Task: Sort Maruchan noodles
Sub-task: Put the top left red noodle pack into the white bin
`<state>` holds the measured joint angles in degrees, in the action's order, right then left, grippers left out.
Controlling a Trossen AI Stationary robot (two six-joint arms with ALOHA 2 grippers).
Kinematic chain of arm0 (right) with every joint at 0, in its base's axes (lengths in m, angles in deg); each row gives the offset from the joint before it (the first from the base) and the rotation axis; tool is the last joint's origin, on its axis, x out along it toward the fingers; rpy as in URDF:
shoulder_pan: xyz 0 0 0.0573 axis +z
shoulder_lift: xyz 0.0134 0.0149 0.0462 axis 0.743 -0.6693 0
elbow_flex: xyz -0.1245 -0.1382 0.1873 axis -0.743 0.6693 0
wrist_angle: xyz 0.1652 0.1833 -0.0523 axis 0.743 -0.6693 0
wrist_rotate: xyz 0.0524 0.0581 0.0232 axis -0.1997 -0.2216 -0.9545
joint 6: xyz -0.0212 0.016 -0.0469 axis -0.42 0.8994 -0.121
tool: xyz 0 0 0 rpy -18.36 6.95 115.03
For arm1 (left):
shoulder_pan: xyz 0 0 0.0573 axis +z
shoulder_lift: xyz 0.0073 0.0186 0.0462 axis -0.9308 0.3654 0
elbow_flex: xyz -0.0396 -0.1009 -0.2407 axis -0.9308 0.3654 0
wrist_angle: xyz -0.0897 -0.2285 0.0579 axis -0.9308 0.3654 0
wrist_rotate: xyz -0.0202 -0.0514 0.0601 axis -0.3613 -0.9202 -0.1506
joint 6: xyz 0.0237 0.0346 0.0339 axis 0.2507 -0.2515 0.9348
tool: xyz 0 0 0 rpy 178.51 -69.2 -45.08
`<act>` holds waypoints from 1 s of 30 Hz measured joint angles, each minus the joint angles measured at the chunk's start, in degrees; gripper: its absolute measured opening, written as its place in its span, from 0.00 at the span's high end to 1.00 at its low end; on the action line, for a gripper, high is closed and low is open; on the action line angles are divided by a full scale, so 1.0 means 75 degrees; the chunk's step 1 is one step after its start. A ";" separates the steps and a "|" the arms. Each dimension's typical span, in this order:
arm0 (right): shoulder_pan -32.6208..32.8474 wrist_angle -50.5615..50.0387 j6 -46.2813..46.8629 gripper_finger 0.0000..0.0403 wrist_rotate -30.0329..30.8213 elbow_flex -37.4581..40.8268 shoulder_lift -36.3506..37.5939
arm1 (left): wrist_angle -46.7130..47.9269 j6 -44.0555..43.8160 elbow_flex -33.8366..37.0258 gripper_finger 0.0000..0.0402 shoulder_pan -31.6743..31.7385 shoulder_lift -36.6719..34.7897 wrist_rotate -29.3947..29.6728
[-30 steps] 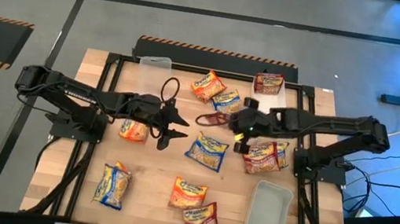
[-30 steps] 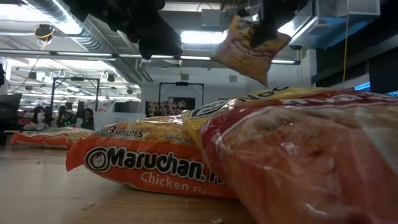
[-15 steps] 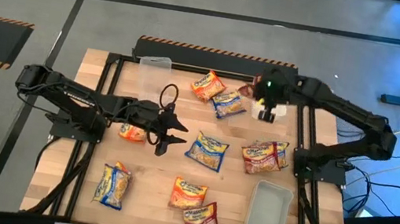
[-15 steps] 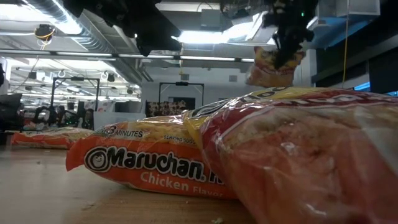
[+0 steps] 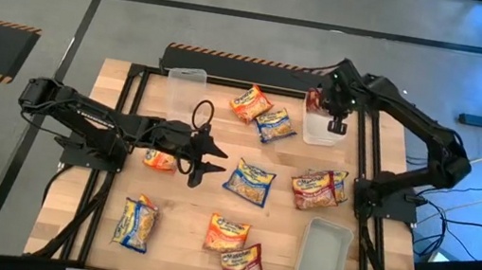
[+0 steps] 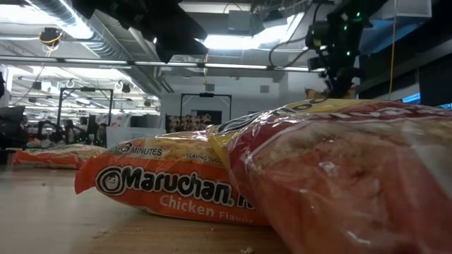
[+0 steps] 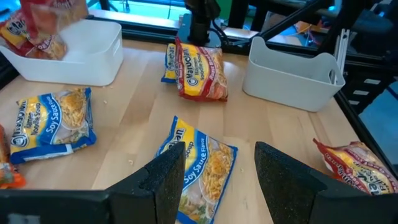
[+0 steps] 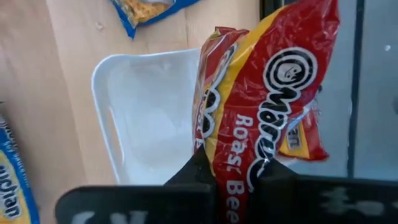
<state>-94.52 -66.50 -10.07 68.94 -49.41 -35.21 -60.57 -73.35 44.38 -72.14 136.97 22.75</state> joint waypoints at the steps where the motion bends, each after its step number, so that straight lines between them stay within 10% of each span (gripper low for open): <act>1: -0.0067 0.0081 -0.0110 0.97 -0.0110 0.0006 -0.0095 | -0.0016 0.0000 0.0000 0.54 0.0000 0.0000 0.0000; 30: -0.0293 0.0557 -0.0959 0.97 0.0811 0.0003 -0.1591 | -0.0153 0.0003 0.0009 0.54 0.0009 0.0006 0.0003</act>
<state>-96.72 -62.32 -17.26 75.02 -49.39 -47.14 -61.71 -73.33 44.45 -72.07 137.01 22.77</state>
